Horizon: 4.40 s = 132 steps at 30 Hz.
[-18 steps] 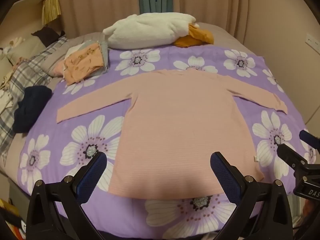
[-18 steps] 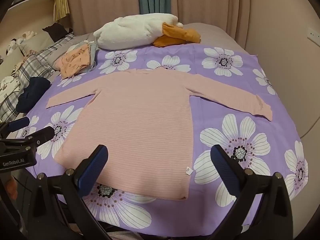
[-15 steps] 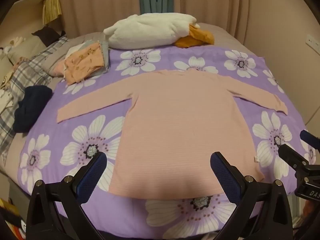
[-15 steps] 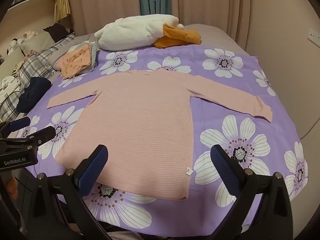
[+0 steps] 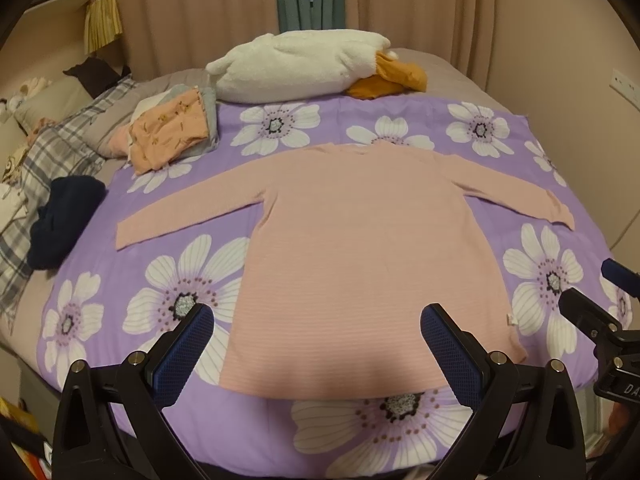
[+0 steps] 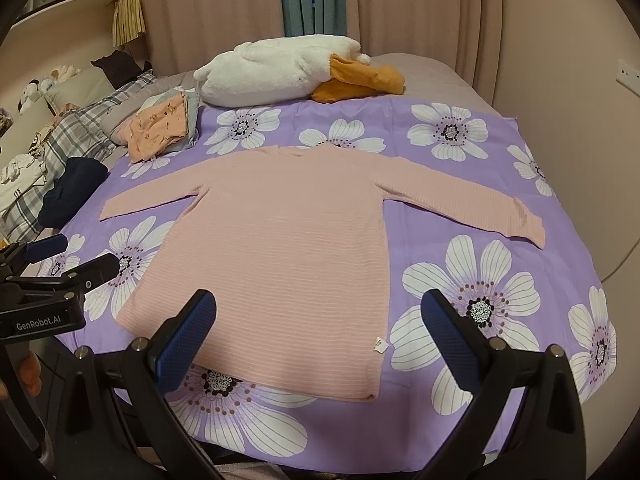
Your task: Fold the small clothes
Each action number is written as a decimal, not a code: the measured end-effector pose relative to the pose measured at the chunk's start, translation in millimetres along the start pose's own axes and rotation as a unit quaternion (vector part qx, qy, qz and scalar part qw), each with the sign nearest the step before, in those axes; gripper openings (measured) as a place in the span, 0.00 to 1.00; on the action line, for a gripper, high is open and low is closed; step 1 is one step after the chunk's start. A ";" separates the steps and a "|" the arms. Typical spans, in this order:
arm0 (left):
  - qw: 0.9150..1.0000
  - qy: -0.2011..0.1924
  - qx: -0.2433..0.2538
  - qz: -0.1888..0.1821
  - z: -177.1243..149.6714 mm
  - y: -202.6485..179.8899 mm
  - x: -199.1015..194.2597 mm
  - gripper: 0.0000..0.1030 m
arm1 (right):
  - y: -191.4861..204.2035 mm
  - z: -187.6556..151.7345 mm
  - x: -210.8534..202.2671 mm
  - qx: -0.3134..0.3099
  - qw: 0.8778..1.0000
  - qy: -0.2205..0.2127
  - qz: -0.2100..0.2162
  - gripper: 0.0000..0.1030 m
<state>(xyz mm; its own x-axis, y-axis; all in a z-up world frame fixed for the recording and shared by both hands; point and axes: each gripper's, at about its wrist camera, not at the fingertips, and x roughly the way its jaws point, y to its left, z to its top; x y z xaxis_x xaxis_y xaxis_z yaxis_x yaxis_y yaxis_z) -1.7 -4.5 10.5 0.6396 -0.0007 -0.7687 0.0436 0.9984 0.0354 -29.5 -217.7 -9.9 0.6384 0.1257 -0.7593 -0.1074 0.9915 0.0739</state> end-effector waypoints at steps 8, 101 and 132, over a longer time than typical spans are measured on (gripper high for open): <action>1.000 -0.007 -0.002 0.002 -2.5 1.3 2.5 0.99 | 0.5 -1.8 1.1 0.000 1.000 0.004 0.001 1.00; 0.976 0.124 -0.123 -0.131 48.7 -1.7 199.9 0.99 | -400.5 -1.8 163.5 0.534 0.832 -0.148 0.017 0.07; 0.960 0.076 -0.259 -0.068 37.2 167.1 191.8 0.99 | 99.2 226.8 270.7 -0.098 0.993 -0.007 0.061 0.07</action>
<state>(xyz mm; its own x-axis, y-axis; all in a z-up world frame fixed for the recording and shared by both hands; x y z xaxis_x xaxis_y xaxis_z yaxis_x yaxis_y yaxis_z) 156.8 160.1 -107.2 0.5338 -0.1649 -0.8294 -0.2945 0.8832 -0.3651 305.5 -77.6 -61.5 0.6227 0.2458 -0.7428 -0.3301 0.9433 0.0354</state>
